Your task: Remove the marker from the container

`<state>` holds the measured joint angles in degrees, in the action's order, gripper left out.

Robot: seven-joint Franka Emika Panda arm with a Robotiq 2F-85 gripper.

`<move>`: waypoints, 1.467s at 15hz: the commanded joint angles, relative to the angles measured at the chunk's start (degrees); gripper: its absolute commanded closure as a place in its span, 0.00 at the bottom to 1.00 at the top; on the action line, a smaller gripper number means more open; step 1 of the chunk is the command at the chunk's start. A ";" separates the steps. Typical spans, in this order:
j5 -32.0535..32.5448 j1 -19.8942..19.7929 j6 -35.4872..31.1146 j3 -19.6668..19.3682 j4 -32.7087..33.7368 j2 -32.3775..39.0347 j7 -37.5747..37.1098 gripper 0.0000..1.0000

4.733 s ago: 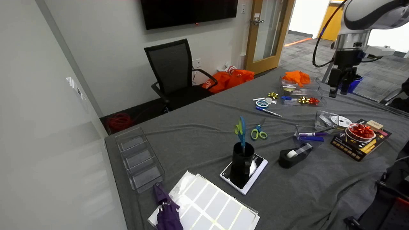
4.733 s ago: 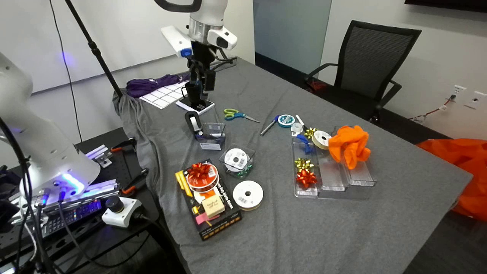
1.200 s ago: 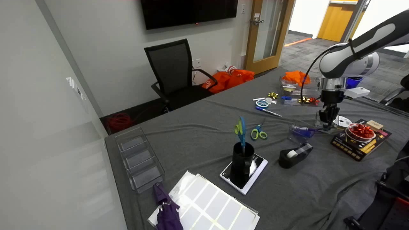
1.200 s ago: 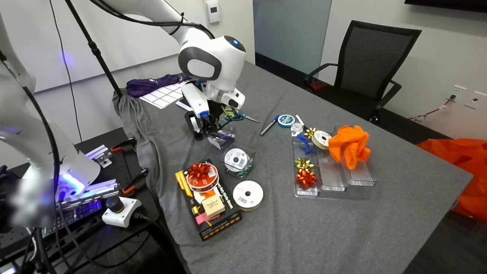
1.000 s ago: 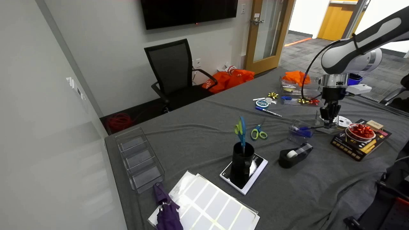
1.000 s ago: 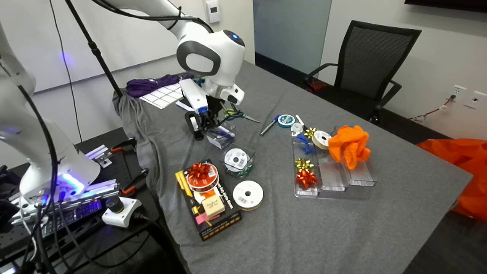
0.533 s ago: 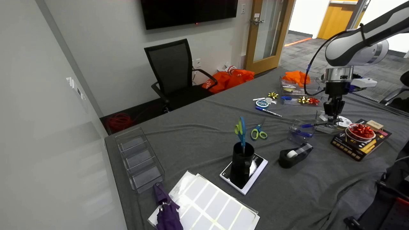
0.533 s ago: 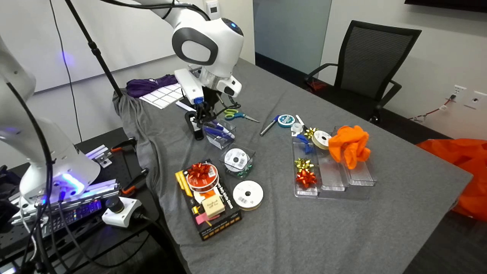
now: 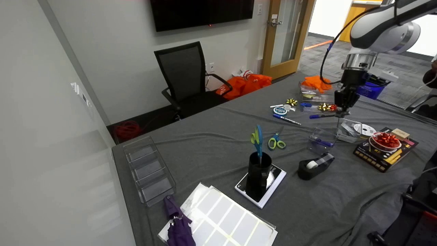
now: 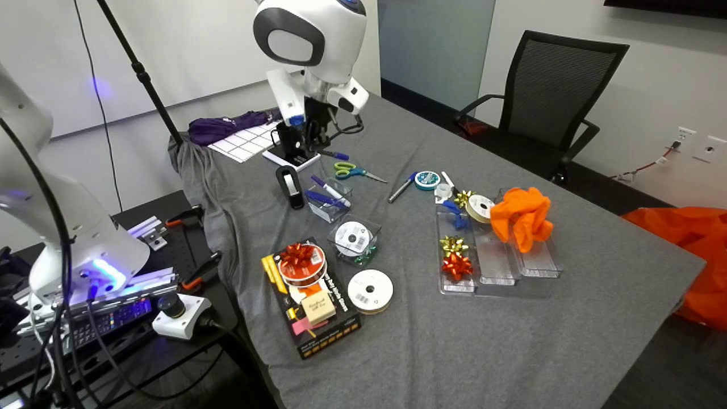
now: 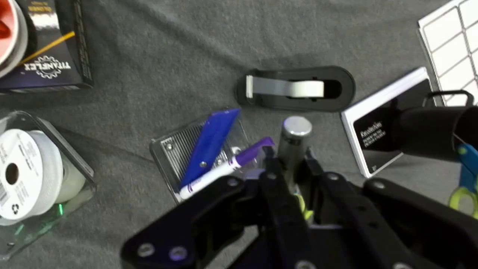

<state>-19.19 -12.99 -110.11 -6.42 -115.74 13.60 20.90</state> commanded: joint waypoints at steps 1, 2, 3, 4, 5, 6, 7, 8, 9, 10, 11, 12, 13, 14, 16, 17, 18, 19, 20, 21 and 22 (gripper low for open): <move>-5.35 0.48 -3.25 0.92 4.57 2.34 -2.69 0.96; -6.48 0.66 -5.76 1.13 5.28 3.24 -2.23 0.96; -7.49 0.76 -9.56 1.54 5.96 4.75 -0.44 0.96; -7.97 0.80 -12.90 1.95 6.51 5.93 0.86 0.96; -8.80 0.56 -16.34 2.55 7.30 7.67 2.21 0.96; -9.28 0.22 -19.18 3.20 8.08 9.48 3.32 0.96; -10.13 -0.24 -22.65 4.04 8.71 11.51 4.93 0.96; -10.25 -0.62 -25.38 4.74 9.53 13.55 5.86 0.96; -9.92 -1.04 -27.81 5.47 10.52 15.73 6.86 0.96; -9.34 -1.45 -29.87 6.17 11.40 17.65 7.28 0.96; -8.61 -1.89 -31.16 6.93 12.43 19.46 7.61 0.96; -7.86 -2.27 -31.97 7.58 13.48 21.05 7.62 0.96; -5.83 -2.13 -31.62 7.59 14.55 22.41 6.91 0.96; -4.39 -2.22 -31.69 7.87 15.56 23.72 6.80 0.96; 0.25 -1.60 -31.33 7.43 17.27 25.87 6.25 0.96; 3.16 -1.06 -31.18 6.85 18.07 26.91 5.85 0.96; 5.43 -0.95 -31.19 6.72 18.79 27.72 5.78 0.96; 7.50 -0.91 -31.60 6.66 19.38 28.59 5.85 0.96; 9.18 -0.95 -32.05 6.69 19.91 29.39 5.84 0.96; 10.62 -1.03 -32.48 6.78 20.48 30.12 5.93 0.96; 11.89 -1.03 -32.37 6.78 21.07 30.78 5.71 0.96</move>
<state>-10.90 -13.71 -141.81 0.16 -97.47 41.72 26.61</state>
